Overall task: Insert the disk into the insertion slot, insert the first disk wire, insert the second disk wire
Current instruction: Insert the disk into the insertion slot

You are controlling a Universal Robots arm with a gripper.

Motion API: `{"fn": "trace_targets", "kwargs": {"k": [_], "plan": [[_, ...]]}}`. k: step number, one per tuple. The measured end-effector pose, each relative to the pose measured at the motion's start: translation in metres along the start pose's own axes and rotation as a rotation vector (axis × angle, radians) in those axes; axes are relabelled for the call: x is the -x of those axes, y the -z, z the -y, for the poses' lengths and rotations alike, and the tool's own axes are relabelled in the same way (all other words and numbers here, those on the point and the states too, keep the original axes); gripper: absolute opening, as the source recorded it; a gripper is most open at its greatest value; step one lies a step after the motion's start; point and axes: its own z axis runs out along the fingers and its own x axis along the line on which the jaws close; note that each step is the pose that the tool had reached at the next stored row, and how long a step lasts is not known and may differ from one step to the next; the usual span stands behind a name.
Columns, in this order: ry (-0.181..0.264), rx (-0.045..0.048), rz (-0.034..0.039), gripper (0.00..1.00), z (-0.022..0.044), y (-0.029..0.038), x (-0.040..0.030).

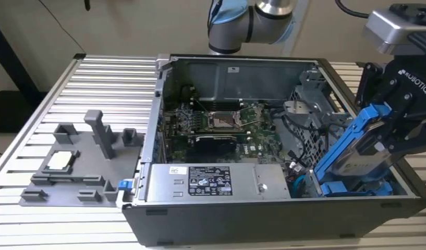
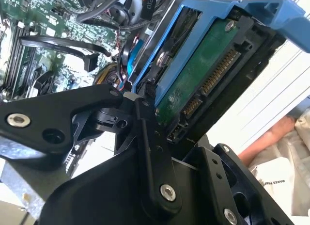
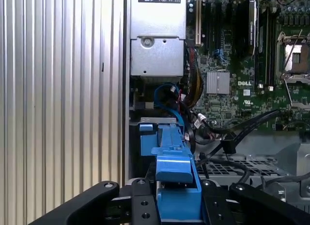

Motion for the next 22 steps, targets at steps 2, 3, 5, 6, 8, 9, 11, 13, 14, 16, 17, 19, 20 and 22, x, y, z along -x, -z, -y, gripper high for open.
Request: {"fn": "trace_targets", "kwargs": {"k": [2, 3, 5, 6, 8, 9, 11, 13, 14, 16, 17, 19, 20, 22], "plan": [[0.0, 0.0, 0.0013, 0.33, 0.0003, -0.0035, 0.0], [0.0, -0.0001, 0.0018, 0.33, 0.0003, -0.0052, 0.0], [0.0, -0.0001, 0.0023, 0.33, 0.0006, -0.0089, -0.0001], [0.0, 0.0, 0.0025, 0.33, 0.0007, -0.0108, -0.0001], [0.0, 0.0, 0.0025, 0.33, 0.0008, -0.0144, -0.0002], [0.0, 0.0, 0.0025, 0.33, 0.0009, -0.0162, -0.0002], [0.0, 0.0, 0.0026, 0.33, 0.0011, -0.0198, -0.0002], [0.0, 0.0, 0.0024, 0.33, 0.0012, -0.0234, -0.0003], [0.0, 0.0, 0.0024, 0.33, 0.0013, -0.0253, -0.0003], [0.0, 0.0, 0.0025, 0.33, 0.0014, -0.029, -0.0003], [0.0, 0.0, 0.0025, 0.33, 0.0015, -0.0308, -0.0003], [0.0, 0.0, 0.0025, 0.33, 0.0016, -0.0344, -0.0004], [0.0, 0.0, 0.0025, 0.33, 0.0017, -0.0362, -0.0004], [0.0, 0.0, 0.0024, 0.33, 0.0019, -0.0397, -0.0004]]}}
